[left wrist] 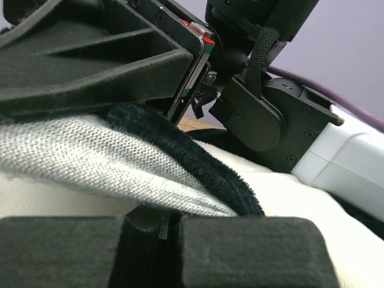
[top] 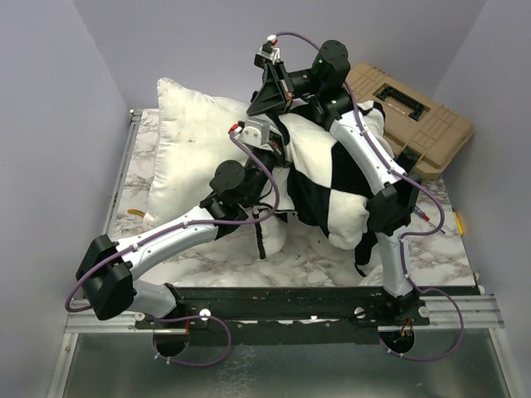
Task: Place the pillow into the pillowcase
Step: Stuff the pillow into the pillowcase.
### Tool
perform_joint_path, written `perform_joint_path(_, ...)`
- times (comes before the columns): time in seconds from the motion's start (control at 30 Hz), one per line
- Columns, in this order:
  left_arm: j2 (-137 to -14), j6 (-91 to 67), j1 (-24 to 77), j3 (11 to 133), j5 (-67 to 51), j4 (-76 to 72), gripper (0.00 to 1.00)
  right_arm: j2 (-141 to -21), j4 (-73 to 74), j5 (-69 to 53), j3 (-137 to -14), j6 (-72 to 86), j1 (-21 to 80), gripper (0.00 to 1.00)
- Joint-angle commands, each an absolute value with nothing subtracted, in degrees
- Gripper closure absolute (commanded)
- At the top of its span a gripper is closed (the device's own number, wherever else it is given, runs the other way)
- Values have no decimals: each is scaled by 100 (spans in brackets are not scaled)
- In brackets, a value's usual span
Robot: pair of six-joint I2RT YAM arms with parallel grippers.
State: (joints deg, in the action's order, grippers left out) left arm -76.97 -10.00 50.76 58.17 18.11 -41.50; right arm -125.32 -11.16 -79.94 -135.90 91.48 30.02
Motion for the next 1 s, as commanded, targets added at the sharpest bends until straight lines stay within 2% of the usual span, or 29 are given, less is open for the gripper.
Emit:
perform_joint_path(0.0, -8173, 736, 6107, 6352, 1220, -3911, 100, -12655, -1714, -6870, -13934, 10002, 3311, 100)
perform_joint_path(0.17, -8330, 1979, 6287, 6830, 1452, -2450, 100, -12691, -2077, -7052, -14073, 10476, 3162, 100)
perform_joint_path(0.23, -8284, 2059, 6246, 6808, 2102, -2089, 100, -12672, -2157, -7074, -14058, 10536, 3066, 100)
perform_joint_path(0.43, -7832, 648, 5745, 6389, 3105, -1232, 100, -12496, -977, -7190, -13825, 9433, 2765, 100)
perform_joint_path(0.67, -6879, -1097, 5098, 5668, 3787, -497, 100, -12919, -528, -7305, -13883, 9077, 2765, 100)
perform_joint_path(0.97, -6639, -1360, 4622, 5494, 2723, -636, 100, -13322, -98, -7503, -13943, 8811, 3026, 100)
